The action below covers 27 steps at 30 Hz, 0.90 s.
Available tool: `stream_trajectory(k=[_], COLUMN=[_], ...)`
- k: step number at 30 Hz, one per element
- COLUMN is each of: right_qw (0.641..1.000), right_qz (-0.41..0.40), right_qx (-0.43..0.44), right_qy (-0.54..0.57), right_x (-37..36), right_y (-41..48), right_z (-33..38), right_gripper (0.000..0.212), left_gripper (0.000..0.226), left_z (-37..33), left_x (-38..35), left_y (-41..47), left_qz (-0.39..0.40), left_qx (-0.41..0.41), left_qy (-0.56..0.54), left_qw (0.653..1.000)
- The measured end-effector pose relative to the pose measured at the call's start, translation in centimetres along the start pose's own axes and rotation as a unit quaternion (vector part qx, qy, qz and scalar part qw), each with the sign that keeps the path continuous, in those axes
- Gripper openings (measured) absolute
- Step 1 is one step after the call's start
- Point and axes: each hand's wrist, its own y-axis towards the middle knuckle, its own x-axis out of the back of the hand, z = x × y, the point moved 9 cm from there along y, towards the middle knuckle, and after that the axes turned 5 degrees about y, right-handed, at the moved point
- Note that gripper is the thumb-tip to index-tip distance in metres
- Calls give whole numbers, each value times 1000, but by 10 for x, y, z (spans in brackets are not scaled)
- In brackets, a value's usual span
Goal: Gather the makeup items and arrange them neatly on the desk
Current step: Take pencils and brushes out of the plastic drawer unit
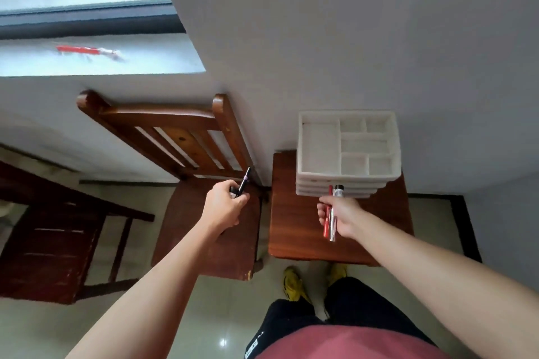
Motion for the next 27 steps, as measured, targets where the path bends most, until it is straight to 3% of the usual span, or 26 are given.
stream_trajectory(k=[2, 4, 7, 10, 16, 21, 23, 27], right_qw=[992, 956, 830, 657, 477, 405, 372, 340], right_qz=[23, 58, 103, 144, 263, 373, 423, 484], right_qx=[50, 125, 254, 333, 366, 362, 348, 312], right_qy=[-114, -261, -485, -662, -755, -753, -749, -744], right_x=[-19, -47, -89, -128, -194, -236, -246, -249], right_y=[-9, -22, -44, -68, -122, -207, -254, -331], right_z=[2, 10, 23, 12, -83, -207, -269, -387], right_gripper=[7, 15, 23, 20, 12, 24, 21, 19], left_gripper=[20, 21, 24, 24, 16, 18, 16, 14], left_z=[14, 34, 66, 113, 188, 242, 266, 312], left_x=[10, 23, 34, 33, 10, -7, -19, -55], left_y=[-15, -36, -73, -135, -295, -454, -526, -655], left_qz=[-19, -58, -110, -152, -243, -355, -403, -470], left_qx=[22, 57, 108, 192, 331, 404, 425, 461], left_qy=[6, 13, 28, -18, -90, -213, -276, -360], left_qw=[1000, 997, 988, 969, 908, 816, 762, 661])
